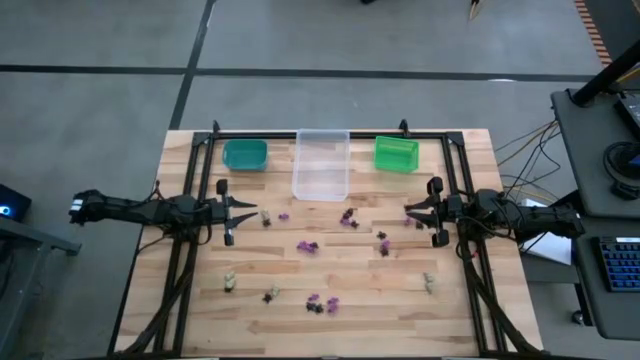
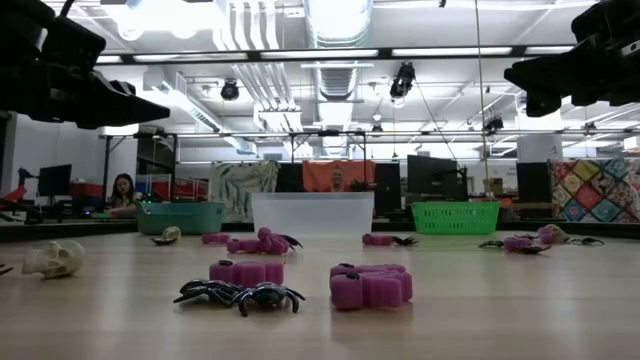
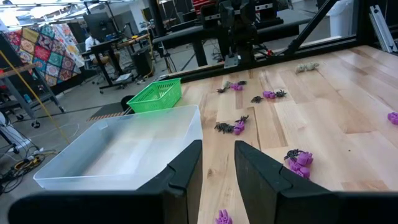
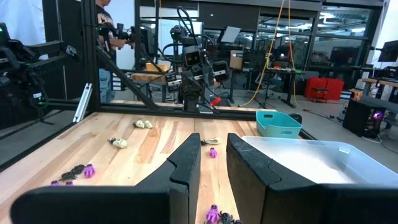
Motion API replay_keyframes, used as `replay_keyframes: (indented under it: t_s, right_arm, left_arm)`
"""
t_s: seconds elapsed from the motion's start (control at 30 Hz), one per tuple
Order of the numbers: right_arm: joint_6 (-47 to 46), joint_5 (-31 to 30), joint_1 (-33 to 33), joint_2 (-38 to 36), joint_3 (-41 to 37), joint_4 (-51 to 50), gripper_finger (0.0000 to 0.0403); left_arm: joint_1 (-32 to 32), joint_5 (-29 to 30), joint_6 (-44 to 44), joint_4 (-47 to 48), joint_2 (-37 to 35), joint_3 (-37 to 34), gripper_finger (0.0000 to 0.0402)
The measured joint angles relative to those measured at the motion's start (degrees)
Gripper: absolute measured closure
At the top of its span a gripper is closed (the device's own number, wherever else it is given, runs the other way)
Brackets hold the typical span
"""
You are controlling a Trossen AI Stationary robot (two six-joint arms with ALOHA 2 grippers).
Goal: Sort Halloween decoration
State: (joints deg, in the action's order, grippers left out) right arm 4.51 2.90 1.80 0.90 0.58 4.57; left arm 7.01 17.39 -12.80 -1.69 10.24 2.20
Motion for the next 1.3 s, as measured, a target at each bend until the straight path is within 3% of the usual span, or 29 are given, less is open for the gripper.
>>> replay_keyframes:
  t_s: [0.57, 0.7, 0.83, 0.93, 1.0, 1.3]
  right_arm:
    - [0.0, 0.0, 0.0, 0.0, 0.0, 0.0, 0.0335]
    - [0.0, 0.0, 0.0, 0.0, 0.0, 0.0, 0.0335]
    - [0.3, 0.0, 0.0, 0.0, 0.0, 0.3, 0.0335]
    - [-1.5, 0.0, 0.0, 0.0, 0.0, 1.1, 0.0335]
    - [-9.4, -0.2, 0.0, 0.0, 0.0, 3.6, 0.0335]
    - [-20.5, -14.7, 0.1, 5.6, 2.6, 7.0, 0.0335]
  left_arm:
    - [0.0, 0.0, -2.5, -2.3, 0.0, 0.0, 0.0324]
    - [0.1, -0.9, 6.7, -15.7, 0.1, 0.0, 0.0324]
    - [0.1, -0.7, 26.8, -30.5, 0.2, 0.0, 0.0324]
    - [0.0, 1.6, 28.0, -35.1, 0.3, 0.0, 0.0324]
    - [0.0, 1.7, 28.2, -34.6, 0.4, 0.0, 0.0324]
    - [0.0, 1.7, 30.2, -38.2, 8.6, 0.0, 0.0324]
